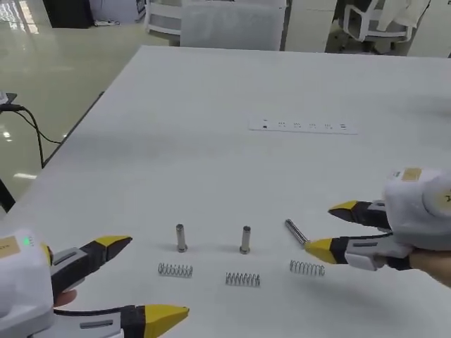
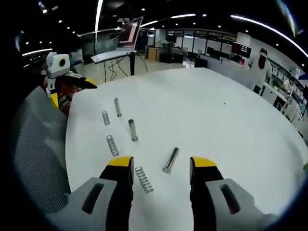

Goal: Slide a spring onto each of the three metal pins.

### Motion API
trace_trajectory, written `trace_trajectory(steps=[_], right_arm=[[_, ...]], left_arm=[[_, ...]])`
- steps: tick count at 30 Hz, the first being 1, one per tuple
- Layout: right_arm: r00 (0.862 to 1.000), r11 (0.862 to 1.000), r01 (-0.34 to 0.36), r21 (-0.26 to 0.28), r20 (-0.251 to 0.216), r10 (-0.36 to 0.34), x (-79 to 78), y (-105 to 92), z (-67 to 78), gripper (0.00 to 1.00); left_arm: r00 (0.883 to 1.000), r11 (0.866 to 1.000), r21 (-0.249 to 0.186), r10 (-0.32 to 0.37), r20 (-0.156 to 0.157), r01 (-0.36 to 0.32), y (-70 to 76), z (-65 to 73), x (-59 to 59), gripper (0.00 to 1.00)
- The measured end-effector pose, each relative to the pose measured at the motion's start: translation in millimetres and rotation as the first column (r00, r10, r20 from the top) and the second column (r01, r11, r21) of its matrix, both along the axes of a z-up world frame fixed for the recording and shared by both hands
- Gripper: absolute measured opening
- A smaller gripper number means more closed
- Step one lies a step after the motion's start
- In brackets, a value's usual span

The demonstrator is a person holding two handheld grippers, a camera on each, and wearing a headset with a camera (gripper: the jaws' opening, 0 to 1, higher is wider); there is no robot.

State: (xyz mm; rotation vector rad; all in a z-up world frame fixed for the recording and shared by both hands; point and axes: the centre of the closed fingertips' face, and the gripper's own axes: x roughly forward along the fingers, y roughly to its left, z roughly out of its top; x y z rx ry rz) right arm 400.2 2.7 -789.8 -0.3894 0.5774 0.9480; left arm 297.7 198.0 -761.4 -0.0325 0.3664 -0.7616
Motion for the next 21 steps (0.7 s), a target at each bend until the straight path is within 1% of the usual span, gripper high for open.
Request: trace_trajectory(steps=[4,5,8,10,13,16,19,20,21], right_arm=[[0.999,0.999,0.024,-0.023,-0.028,-0.024,9.6,2.4,-4.4,0.39],[0.999,0.999,0.035,-0.034,-0.04,-0.036,11.9,2.8,-6.2,0.38],[0.997,0.997,0.045,-0.064,-0.054,-0.049,17.9,5.0,-10.4,0.33],[0.995,0.996,0.06,-0.07,-0.07,-0.065,22.7,6.8,-13.1,0.28],[0.991,0.994,0.077,-0.08,-0.102,-0.085,27.2,9.6,-18.5,0.25],[0.984,0.99,0.092,-0.105,-0.143,-0.107,31.5,14.5,-28.1,0.23],[0.976,0.984,0.116,-0.135,-0.17,-0.139,39.1,15.9,-36.9,0.19],[0.974,0.983,0.12,-0.135,-0.174,-0.143,41.6,17.1,-38.5,0.18],[0.968,0.981,0.133,-0.14,-0.194,-0.159,43.0,18.6,-41.2,0.18]], left_arm=[[1.0,1.0,0.009,-0.009,0.005,0.009,-1.5,0.2,-0.7,0.83],[1.0,1.0,0.009,-0.01,0.005,0.01,-1.8,0.3,-0.8,0.83],[1.0,1.0,0.012,-0.015,0.003,0.015,-2.5,0.0,-0.9,0.83],[1.0,1.0,0.02,-0.02,0.002,0.02,-2.5,-0.3,-0.9,0.83],[1.0,0.999,0.027,-0.025,0.004,0.025,-2.7,0.2,-0.5,0.83],[1.0,0.999,0.027,-0.026,0.006,0.026,-3.8,1.0,-0.5,0.83],[1.0,0.999,0.027,-0.026,0.006,0.026,-3.1,0.5,-0.9,0.82],[1.0,0.999,0.026,-0.025,0.007,0.024,-2.7,0.8,-1.0,0.82],[1.0,0.999,0.026,-0.024,0.008,0.023,-2.4,1.1,-1.0,0.82]])
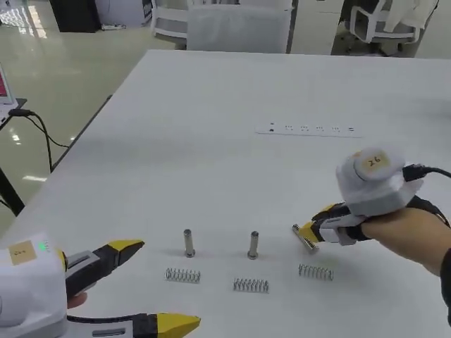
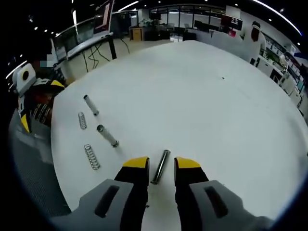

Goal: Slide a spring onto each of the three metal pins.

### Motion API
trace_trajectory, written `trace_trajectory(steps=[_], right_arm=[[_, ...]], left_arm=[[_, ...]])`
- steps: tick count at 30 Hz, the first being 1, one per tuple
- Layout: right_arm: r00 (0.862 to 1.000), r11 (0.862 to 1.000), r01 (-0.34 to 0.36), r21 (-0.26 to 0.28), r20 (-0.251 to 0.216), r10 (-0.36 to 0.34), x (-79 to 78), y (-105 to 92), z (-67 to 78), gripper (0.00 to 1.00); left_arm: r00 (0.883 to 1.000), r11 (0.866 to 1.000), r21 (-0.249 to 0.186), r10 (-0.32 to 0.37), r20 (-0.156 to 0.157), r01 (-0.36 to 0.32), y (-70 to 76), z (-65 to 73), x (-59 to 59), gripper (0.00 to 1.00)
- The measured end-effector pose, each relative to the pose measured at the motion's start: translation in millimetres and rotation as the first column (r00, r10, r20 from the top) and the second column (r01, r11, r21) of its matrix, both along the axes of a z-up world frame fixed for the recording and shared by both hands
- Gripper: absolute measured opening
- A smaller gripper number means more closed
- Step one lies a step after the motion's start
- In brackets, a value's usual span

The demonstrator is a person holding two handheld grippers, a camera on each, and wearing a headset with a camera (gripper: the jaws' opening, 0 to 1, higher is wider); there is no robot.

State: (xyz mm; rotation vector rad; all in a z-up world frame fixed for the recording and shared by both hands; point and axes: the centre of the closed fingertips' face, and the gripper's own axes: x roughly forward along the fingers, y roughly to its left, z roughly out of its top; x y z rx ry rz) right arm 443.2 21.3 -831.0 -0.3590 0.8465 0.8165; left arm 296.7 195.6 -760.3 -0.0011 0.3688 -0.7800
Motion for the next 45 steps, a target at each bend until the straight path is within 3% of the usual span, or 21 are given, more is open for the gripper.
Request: trace_trajectory(steps=[14,17,20,24,27,29,37,39,45], right_arm=[[0.991,0.993,0.072,-0.094,-0.108,-0.082,10.7,11.2,-28.7,0.12],[0.99,0.988,0.072,-0.14,-0.111,-0.087,11.8,9.0,-32.7,0.1],[0.99,0.988,0.074,-0.137,-0.113,-0.09,15.5,12.8,-32.8,0.08],[0.995,0.973,0.054,-0.224,-0.075,-0.073,12.5,10.7,-33.4,0.07],[0.992,0.969,0.072,-0.237,-0.083,-0.094,11.3,11.9,-33.8,0.06],[0.989,0.969,0.084,-0.232,-0.1,-0.109,10.2,11.0,-33.0,0.06],[0.991,0.972,0.092,-0.216,-0.079,-0.111,9.8,9.6,-31.5,0.05],[0.991,0.978,0.11,-0.176,-0.055,-0.121,11.0,10.4,-20.7,0.04],[0.992,0.987,0.115,-0.115,-0.044,-0.12,1.7,7.1,2.3,0.04]], left_arm=[[1.0,1.0,-0.008,0.001,0.002,-0.001,1.7,-0.4,-0.6,0.8],[1.0,1.0,-0.006,0.005,-0.001,-0.005,3.6,-1.2,-0.6,0.8],[1.0,1.0,-0.007,0.01,0.0,-0.01,5.4,-0.6,-0.4,0.8],[1.0,1.0,-0.007,0.015,-0.001,-0.015,7.1,-1.2,0.0,0.79],[1.0,1.0,-0.007,0.013,-0.002,-0.013,6.8,-1.6,-0.3,0.79],[1.0,1.0,-0.006,0.011,0.0,-0.011,6.1,-1.2,-0.5,0.79],[1.0,1.0,-0.005,0.008,0.01,-0.007,5.7,2.0,0.1,0.79],[1.0,1.0,-0.004,0.007,0.017,-0.007,6.3,4.1,0.3,0.79],[1.0,1.0,-0.001,0.0,0.027,0.0,4.3,7.2,-1.6,0.78]])
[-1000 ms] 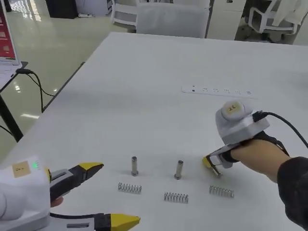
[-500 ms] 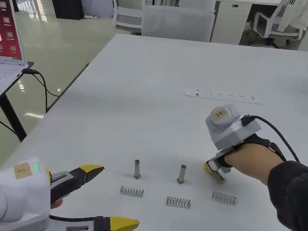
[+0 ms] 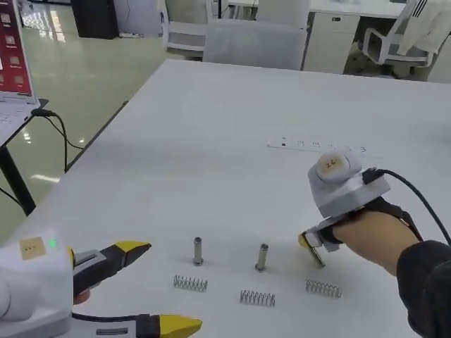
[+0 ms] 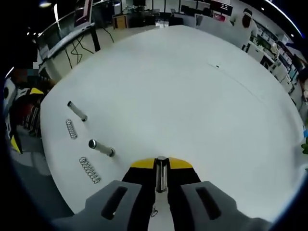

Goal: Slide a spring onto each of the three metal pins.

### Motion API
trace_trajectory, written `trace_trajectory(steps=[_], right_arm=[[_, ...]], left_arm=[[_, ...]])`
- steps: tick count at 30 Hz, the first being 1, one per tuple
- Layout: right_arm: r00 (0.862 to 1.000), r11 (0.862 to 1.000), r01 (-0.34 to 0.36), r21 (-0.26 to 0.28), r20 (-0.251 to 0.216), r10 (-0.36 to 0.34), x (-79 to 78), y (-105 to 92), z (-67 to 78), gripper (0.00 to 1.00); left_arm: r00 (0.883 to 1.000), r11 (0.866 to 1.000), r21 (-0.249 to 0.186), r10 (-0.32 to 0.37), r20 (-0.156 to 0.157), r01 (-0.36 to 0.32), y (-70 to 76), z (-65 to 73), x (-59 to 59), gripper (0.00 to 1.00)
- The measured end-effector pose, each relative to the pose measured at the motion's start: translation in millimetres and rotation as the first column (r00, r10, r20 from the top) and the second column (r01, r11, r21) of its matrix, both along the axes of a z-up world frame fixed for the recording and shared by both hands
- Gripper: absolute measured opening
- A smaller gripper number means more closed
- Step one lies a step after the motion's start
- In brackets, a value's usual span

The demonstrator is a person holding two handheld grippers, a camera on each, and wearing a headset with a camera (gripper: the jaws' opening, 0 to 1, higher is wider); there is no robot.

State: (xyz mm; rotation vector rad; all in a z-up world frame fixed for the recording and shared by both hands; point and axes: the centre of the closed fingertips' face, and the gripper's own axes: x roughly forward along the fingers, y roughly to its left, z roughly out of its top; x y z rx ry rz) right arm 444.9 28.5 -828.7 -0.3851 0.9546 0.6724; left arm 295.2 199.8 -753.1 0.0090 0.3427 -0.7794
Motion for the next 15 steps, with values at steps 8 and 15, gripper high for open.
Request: trace_trajectory(steps=[8,15], right_arm=[[0.999,0.997,0.023,0.069,0.022,-0.025,-23.4,-13.0,12.4,0.04],[0.999,0.996,0.024,0.086,0.041,-0.027,-36.8,-20.9,14.7,0.04]], left_arm=[[1.0,1.0,0.005,-0.015,0.009,0.015,-4.6,2.4,-4.4,0.78],[1.0,1.0,0.011,-0.024,0.016,0.024,-7.6,5.6,-7.5,0.78]])
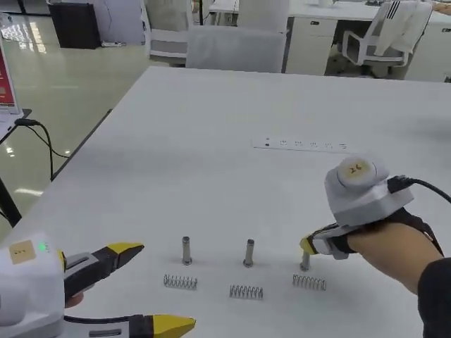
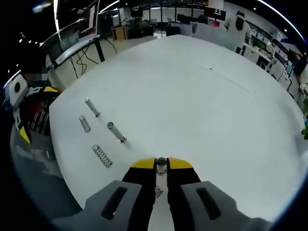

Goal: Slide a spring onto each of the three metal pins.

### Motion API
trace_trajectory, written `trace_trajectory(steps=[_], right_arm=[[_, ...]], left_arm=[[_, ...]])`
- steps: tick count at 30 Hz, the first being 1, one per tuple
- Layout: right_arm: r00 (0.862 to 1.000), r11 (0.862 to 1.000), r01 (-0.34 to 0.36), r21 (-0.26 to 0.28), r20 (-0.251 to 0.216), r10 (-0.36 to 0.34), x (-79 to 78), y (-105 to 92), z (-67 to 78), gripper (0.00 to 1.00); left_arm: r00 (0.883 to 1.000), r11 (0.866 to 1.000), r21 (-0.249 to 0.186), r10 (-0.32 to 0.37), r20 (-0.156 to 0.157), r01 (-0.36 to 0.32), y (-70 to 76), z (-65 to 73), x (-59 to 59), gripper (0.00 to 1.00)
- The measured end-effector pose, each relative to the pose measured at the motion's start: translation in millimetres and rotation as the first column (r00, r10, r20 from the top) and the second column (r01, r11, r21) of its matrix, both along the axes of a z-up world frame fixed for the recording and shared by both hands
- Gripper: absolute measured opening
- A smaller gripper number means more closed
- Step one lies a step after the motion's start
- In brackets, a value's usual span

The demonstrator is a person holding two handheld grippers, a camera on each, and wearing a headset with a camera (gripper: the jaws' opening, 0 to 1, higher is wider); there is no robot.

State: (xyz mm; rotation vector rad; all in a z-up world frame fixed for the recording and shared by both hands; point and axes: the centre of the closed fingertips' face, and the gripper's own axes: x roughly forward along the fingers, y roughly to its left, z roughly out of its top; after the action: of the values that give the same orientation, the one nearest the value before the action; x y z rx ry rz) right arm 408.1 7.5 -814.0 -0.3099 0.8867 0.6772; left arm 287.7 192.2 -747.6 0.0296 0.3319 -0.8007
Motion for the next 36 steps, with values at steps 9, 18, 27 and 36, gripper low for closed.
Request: trace_trajectory(steps=[9,18,27,36], right_arm=[[1.0,1.0,0.004,-0.007,-0.01,-0.004,-5.4,-3.2,-1.4,0.04],[1.0,0.999,-0.026,-0.019,0.0,0.026,-6.8,-0.7,-2.5,0.05],[0.999,0.999,-0.05,-0.009,0.008,0.05,-8.6,3.9,-1.0,0.1],[0.998,0.998,-0.066,0.001,0.023,0.066,-12.8,-1.6,4.6,0.13]], left_arm=[[1.0,1.0,0.01,-0.007,0.004,0.007,-2.4,1.5,-1.0,0.78],[1.0,1.0,0.007,-0.007,0.007,0.006,-2.0,2.5,-1.6,0.78],[1.0,1.0,0.006,-0.01,0.005,0.009,-2.7,2.6,-1.8,0.78],[1.0,1.0,0.01,-0.017,0.002,0.017,-2.8,2.1,-0.9,0.78]])
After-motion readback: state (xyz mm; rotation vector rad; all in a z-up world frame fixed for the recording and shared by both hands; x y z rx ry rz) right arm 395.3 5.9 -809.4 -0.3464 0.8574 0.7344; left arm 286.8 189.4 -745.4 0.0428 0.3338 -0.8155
